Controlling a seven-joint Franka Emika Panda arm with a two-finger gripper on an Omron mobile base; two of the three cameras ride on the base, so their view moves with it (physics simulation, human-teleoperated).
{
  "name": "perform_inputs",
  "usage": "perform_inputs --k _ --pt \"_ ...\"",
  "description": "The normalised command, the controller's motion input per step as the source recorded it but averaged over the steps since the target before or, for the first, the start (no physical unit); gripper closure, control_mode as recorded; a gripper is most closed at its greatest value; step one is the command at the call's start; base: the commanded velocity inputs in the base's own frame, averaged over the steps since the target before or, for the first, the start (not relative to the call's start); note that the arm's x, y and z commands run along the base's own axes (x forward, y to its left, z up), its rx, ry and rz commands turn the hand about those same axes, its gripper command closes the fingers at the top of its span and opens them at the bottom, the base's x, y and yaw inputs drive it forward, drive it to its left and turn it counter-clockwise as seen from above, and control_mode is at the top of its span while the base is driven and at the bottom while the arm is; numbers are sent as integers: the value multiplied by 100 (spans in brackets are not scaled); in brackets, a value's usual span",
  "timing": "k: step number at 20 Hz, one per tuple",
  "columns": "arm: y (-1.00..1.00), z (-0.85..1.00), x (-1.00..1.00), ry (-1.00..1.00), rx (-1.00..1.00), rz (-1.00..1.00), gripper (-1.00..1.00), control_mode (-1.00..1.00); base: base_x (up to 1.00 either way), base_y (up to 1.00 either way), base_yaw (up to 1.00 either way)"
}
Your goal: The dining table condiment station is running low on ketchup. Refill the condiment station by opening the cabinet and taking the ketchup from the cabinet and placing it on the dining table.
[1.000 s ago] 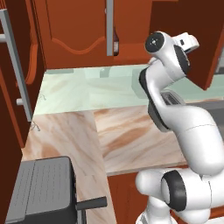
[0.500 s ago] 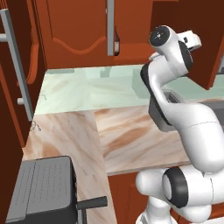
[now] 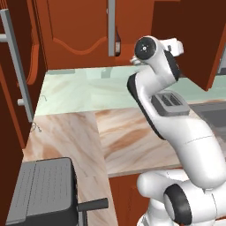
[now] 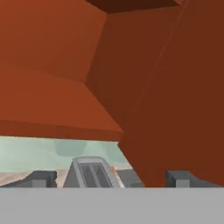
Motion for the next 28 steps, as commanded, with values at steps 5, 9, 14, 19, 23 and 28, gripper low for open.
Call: perform_inputs --k 5,9,14,19,23,28 --pt "99 -4 2 -23 12 35 -100 -100 0 0 0" --pt "89 0 0 -32 11 30 -100 -100 0 0 0" --pt "76 1 0 -32 8 28 -100 -100 0 0 0" --pt "45 3 0 -32 12 24 -100 -100 0 0 0" --pt "2 54 0 -14 4 8 -100 -100 0 0 0" --pt "0 49 2 -1 0 0 -100 -100 0 0 0"
